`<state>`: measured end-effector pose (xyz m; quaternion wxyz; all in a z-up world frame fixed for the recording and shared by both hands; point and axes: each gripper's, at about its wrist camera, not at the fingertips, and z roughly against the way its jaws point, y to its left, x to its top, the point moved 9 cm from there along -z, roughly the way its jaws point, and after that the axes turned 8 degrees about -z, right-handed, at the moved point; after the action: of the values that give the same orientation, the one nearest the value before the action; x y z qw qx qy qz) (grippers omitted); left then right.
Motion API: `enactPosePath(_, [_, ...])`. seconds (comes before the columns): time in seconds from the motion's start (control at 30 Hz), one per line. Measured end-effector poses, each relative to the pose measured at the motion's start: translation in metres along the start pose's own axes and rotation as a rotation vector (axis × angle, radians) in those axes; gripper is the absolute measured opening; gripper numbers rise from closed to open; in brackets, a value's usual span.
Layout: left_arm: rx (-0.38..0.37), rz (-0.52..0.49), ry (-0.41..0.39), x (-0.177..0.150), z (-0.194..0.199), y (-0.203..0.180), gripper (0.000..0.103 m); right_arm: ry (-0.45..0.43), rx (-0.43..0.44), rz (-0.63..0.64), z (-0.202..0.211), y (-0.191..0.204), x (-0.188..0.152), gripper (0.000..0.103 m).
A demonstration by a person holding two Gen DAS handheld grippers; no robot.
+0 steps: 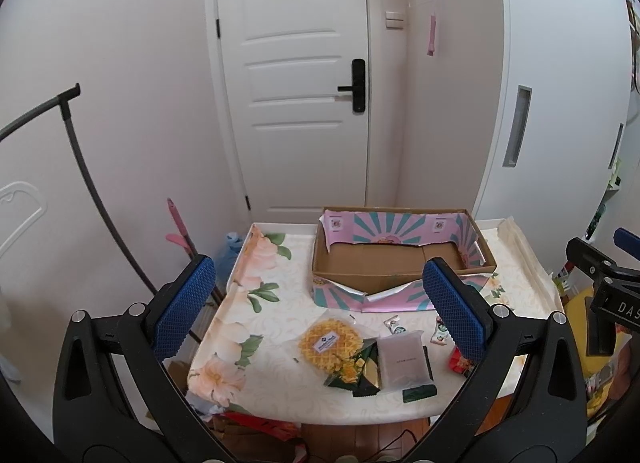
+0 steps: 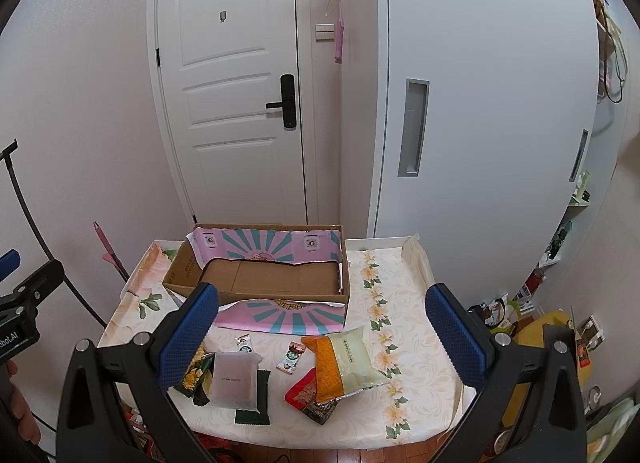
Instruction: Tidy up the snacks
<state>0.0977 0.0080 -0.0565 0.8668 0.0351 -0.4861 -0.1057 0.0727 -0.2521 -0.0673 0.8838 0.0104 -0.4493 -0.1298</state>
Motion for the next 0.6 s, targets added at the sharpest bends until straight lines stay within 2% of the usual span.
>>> enactPosePath(0.3, [0.009, 0.004, 0.011, 0.002, 0.000, 0.000, 0.103, 0.004, 0.003, -0.007, 0.000, 0.000, -0.002, 0.103])
enactPosePath(0.6, [0.043, 0.017, 0.060, -0.001, -0.004, 0.011, 0.103, 0.031, 0.028, -0.003, 0.001, -0.001, 0.000, 0.103])
